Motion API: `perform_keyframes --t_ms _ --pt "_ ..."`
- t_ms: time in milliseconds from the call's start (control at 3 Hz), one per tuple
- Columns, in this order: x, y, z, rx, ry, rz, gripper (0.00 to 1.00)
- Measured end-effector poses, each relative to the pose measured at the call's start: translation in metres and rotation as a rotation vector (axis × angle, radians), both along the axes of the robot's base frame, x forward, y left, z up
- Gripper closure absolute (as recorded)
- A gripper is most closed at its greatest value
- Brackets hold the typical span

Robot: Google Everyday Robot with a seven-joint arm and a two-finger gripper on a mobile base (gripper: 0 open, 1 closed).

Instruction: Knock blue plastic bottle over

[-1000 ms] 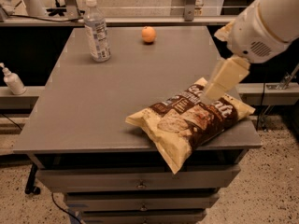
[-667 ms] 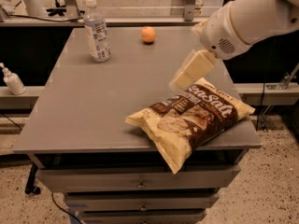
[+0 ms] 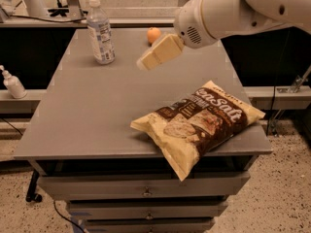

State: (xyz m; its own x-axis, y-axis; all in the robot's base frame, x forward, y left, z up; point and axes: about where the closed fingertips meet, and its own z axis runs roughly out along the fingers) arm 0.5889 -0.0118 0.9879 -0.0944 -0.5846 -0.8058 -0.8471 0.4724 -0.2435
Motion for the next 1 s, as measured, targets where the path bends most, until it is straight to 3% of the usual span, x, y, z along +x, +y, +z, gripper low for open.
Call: perform_keyframes --t_ms 333,667,1000 --pt "0.0 0.0 0.0 0.0 0.0 0.0 0.0" --pt "0.019 0.035 0.0 0.056 -0.034 0.037 0.0" --pt "0.055 0.096 -0.008 0.148 -0.057 0.103 0.0"
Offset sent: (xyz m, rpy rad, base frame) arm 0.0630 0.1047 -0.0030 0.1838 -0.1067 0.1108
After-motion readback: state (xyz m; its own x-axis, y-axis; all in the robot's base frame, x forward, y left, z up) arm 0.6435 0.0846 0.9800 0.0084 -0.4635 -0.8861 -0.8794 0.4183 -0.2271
